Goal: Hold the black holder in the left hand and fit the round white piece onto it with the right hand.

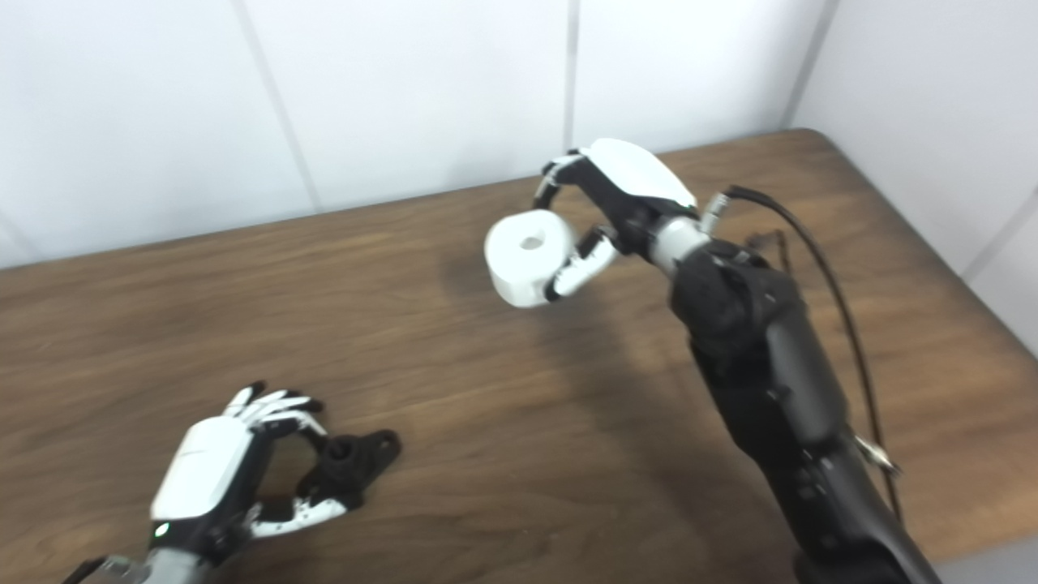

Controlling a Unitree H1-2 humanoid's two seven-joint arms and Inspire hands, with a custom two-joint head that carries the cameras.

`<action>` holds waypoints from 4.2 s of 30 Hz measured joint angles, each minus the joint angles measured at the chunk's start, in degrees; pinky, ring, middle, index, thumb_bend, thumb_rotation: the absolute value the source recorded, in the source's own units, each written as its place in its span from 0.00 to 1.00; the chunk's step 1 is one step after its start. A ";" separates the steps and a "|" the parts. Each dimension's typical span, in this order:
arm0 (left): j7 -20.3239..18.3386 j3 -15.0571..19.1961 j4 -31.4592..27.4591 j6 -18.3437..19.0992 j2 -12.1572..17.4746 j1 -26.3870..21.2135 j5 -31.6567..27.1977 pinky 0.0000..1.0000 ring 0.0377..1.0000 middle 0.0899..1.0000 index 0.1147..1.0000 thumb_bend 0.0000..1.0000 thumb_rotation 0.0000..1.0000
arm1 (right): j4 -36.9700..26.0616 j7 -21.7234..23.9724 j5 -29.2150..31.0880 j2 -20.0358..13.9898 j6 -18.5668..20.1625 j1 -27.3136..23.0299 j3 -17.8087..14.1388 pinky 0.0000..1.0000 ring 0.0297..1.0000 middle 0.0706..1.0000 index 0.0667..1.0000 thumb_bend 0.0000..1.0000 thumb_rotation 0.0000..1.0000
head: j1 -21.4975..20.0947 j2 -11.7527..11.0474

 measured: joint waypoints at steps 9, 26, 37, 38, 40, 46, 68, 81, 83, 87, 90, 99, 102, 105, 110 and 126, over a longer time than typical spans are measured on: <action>0.12 -1.01 -0.12 1.74 -1.45 0.04 1.26 1.00 0.87 0.77 0.42 0.52 0.05 | -4.76 4.54 -0.12 2.06 -0.03 0.00 5.02 1.00 0.93 0.85 0.44 0.53 0.14 | 6.68 2.37; -1.95 -2.64 -1.91 5.33 -3.32 0.07 3.10 1.00 0.87 0.77 0.42 0.52 0.05 | -11.40 6.68 1.26 7.64 -0.15 0.86 10.65 1.00 0.93 0.85 0.44 0.53 0.14 | 9.85 5.98; -1.71 -3.18 -1.93 5.89 -4.14 0.06 4.09 1.00 0.87 0.77 0.42 0.52 0.05 | -11.52 6.21 1.05 11.42 -0.62 1.95 13.61 1.00 0.94 0.85 0.44 0.53 0.14 | 10.56 6.86; -1.68 -3.20 -1.92 5.92 -4.17 0.06 4.09 1.00 0.87 0.77 0.42 0.52 0.05 | -11.52 6.19 0.97 11.60 -0.62 2.11 13.90 1.00 0.94 0.85 0.44 0.53 0.14 | 10.64 6.95; -1.64 -3.24 -1.92 5.95 -4.27 0.06 4.10 1.00 0.87 0.77 0.42 0.52 0.05 | -11.52 6.17 0.81 11.98 -0.61 2.44 14.67 1.00 0.94 0.85 0.44 0.52 0.14 | 10.73 6.95; -1.65 -3.39 -1.92 6.15 -4.70 0.06 4.46 1.00 0.87 0.77 0.42 0.52 0.05 | -11.51 6.18 -0.08 12.99 -0.61 2.75 16.27 1.00 0.95 0.85 0.44 0.52 0.14 | 10.82 7.21; -1.68 -3.30 -1.87 6.14 -4.69 -0.06 4.46 1.00 0.87 0.77 0.42 0.52 0.05 | -9.34 5.58 -1.78 11.73 -2.15 4.34 16.35 1.00 0.96 0.85 0.45 0.52 0.14 | 9.77 7.30; -1.71 -3.32 -1.87 6.14 -4.68 -0.10 4.47 1.00 0.87 0.77 0.42 0.52 0.05 | -9.34 5.13 -1.62 12.21 -2.38 4.40 16.39 1.00 0.96 0.85 0.45 0.53 0.14 | 10.20 7.03; -1.72 -3.35 -1.87 6.15 -4.69 -0.13 4.48 1.00 0.87 0.77 0.42 0.52 0.05 | -9.34 5.12 -1.61 12.49 -2.38 4.41 16.40 1.00 0.96 0.85 0.45 0.52 0.14 | 10.38 6.95; -1.70 -3.44 -1.76 6.15 -4.76 -0.24 4.57 1.00 0.87 0.77 0.42 0.52 0.05 | -9.35 5.12 -1.52 12.94 -2.38 4.41 16.39 1.00 0.97 0.85 0.45 0.53 0.14 | 10.47 6.95; -1.57 -3.53 -1.57 6.15 -4.96 -0.31 4.57 1.00 0.87 0.77 0.42 0.52 0.05 | -9.35 5.11 -1.41 13.27 -2.38 4.41 16.40 1.00 0.97 0.85 0.45 0.52 0.14 | 10.56 7.21; -1.49 -3.69 -1.48 6.19 -5.09 -0.43 4.71 1.00 0.87 0.77 0.42 0.52 0.05 | -9.09 5.02 -1.38 12.60 -2.77 4.75 16.39 1.00 0.96 0.85 0.45 0.53 0.14 | 10.56 7.47; -1.50 -3.69 -1.47 6.20 -5.09 -0.47 4.72 1.00 0.87 0.77 0.42 0.52 0.05 | -8.93 4.95 -1.29 11.90 -2.90 4.96 16.37 1.00 0.96 0.85 0.45 0.53 0.14 | 10.38 7.91; -1.59 -3.68 -1.48 6.24 -5.09 -0.52 4.72 1.00 0.87 0.77 0.42 0.52 0.05 | -8.72 4.92 -1.09 11.50 -2.94 5.04 16.36 1.00 0.96 0.85 0.44 0.53 0.14 | 10.56 8.00; -1.68 -3.70 -1.48 6.24 -5.09 -0.61 4.78 1.00 0.87 0.77 0.42 0.52 0.05 | -8.32 4.83 -0.26 11.40 -2.94 5.39 16.31 1.00 0.96 0.85 0.44 0.53 0.14 | 10.47 8.00; -1.79 -3.78 -1.46 6.30 -5.18 -0.78 4.96 1.00 0.87 0.77 0.42 0.52 0.05 | -7.24 2.86 0.57 11.39 -3.11 6.04 16.34 1.00 0.96 0.85 0.44 0.53 0.14 | 10.91 7.47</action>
